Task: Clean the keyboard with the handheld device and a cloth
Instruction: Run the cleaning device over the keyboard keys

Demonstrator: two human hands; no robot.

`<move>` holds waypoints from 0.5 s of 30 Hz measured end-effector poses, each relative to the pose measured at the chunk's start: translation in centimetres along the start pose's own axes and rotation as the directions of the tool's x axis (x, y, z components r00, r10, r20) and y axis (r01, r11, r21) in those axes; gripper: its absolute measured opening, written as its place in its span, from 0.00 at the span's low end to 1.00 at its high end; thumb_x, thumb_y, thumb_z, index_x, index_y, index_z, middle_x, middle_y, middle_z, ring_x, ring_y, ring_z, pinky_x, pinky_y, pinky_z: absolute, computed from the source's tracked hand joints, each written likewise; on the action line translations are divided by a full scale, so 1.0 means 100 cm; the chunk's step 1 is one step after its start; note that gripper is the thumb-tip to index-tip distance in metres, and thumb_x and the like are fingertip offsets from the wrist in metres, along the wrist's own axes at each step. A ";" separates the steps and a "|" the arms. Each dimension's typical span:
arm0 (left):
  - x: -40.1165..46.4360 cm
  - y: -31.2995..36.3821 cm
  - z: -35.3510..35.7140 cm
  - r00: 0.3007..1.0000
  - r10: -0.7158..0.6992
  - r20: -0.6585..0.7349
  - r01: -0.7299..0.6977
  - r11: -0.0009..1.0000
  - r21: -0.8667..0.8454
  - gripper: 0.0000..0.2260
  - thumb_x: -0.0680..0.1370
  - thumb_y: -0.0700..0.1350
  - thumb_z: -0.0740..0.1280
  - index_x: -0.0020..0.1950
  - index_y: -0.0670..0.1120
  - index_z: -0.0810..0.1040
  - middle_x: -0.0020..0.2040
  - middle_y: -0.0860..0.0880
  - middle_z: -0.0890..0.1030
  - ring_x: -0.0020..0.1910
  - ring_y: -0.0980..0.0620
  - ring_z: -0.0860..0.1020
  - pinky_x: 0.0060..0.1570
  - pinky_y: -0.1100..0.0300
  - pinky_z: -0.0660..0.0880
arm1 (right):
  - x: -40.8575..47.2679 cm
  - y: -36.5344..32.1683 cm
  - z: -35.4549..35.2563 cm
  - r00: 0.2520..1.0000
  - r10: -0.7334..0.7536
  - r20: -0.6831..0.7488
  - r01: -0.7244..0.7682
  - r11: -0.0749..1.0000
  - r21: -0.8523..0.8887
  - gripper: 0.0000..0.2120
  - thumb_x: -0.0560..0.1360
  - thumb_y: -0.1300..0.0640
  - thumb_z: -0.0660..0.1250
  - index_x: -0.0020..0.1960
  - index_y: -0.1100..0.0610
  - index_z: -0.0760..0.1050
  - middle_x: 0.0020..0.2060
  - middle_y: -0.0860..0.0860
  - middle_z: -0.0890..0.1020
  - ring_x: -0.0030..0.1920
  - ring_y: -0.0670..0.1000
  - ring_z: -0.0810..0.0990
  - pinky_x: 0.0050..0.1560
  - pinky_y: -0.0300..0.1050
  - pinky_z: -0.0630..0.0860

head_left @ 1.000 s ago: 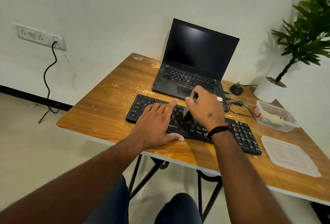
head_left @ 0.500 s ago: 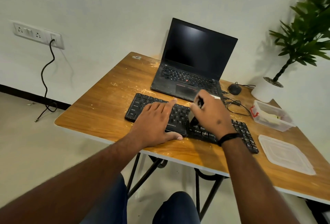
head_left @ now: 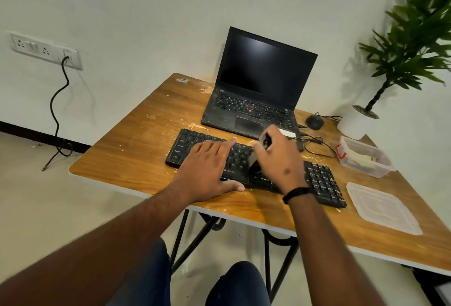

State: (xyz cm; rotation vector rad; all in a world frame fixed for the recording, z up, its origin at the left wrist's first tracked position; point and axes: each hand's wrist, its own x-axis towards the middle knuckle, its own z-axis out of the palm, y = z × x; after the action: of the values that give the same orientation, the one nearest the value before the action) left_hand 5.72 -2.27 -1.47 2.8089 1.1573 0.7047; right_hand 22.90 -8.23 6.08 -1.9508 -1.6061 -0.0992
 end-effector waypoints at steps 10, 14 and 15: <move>0.000 -0.001 -0.002 1.000 -0.009 0.026 0.009 1.000 0.000 0.47 0.71 0.79 0.56 0.82 0.52 0.54 0.75 0.51 0.67 0.73 0.50 0.64 0.76 0.50 0.58 | 0.000 0.060 -0.029 0.895 0.428 -0.121 -0.300 0.781 0.548 0.04 0.78 0.55 0.68 0.47 0.54 0.74 0.45 0.50 0.79 0.48 0.53 0.81 0.38 0.37 0.76; 0.001 -0.003 -0.002 0.999 0.029 0.040 -0.029 1.000 0.008 0.40 0.73 0.78 0.54 0.79 0.58 0.60 0.74 0.53 0.67 0.73 0.51 0.64 0.74 0.49 0.58 | -0.004 0.084 -0.046 0.794 0.586 -0.161 -0.367 0.673 0.642 0.07 0.67 0.45 0.70 0.39 0.47 0.77 0.43 0.52 0.83 0.50 0.59 0.82 0.49 0.57 0.79; 0.001 -0.003 -0.002 0.998 0.034 0.046 -0.034 0.999 0.010 0.38 0.73 0.78 0.53 0.79 0.60 0.62 0.74 0.53 0.67 0.73 0.50 0.63 0.74 0.48 0.58 | -0.004 0.087 -0.049 0.818 0.560 -0.128 -0.388 0.703 0.597 0.08 0.65 0.43 0.69 0.40 0.46 0.77 0.45 0.53 0.83 0.50 0.59 0.82 0.50 0.59 0.79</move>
State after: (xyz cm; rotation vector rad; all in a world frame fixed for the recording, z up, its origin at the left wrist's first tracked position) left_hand 5.47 -2.02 -1.32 2.8436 1.1122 0.6346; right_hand 32.25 -11.73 6.41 -1.7158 -0.7569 0.2451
